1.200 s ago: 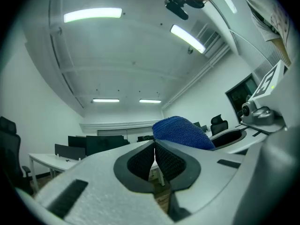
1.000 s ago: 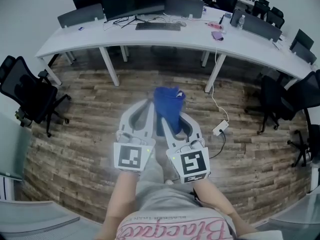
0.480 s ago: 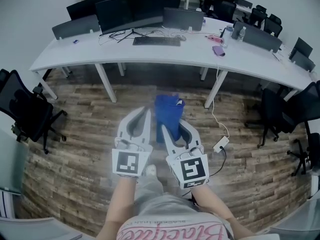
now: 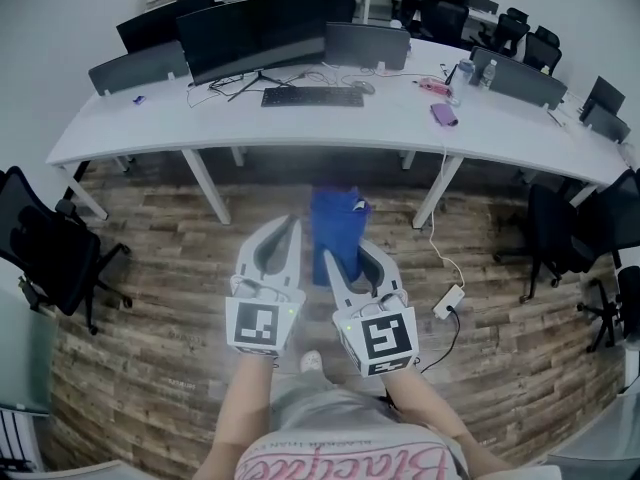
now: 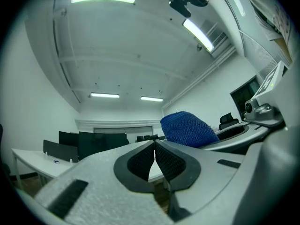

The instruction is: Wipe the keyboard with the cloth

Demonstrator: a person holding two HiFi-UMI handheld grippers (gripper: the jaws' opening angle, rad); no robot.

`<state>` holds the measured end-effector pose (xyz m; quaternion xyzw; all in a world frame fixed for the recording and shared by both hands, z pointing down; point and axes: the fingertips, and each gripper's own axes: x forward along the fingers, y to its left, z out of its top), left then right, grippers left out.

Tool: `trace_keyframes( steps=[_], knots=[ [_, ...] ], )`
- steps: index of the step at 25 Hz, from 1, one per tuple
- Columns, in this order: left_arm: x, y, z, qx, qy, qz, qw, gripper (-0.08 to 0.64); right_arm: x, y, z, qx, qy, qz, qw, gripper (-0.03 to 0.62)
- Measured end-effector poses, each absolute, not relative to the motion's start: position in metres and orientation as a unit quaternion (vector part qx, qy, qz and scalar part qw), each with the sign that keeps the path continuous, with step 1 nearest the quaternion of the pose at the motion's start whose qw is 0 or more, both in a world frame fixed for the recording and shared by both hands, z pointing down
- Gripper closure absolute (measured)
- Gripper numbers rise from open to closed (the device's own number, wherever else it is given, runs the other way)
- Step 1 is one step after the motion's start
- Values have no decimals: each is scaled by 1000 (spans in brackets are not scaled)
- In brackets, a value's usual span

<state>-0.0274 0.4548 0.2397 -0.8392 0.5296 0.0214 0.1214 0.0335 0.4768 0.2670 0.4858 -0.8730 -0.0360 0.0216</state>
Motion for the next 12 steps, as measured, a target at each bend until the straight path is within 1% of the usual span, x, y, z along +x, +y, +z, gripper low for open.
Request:
trace_keyframes(
  steps=[5, 12],
  knots=[
    [-48, 410, 240, -842, 528, 23, 107, 554, 12, 431, 266, 487, -873, -31, 19, 489],
    [-73, 359, 245, -843, 524, 24, 118, 554, -15, 381, 272, 487, -873, -30, 25, 489]
  ],
)
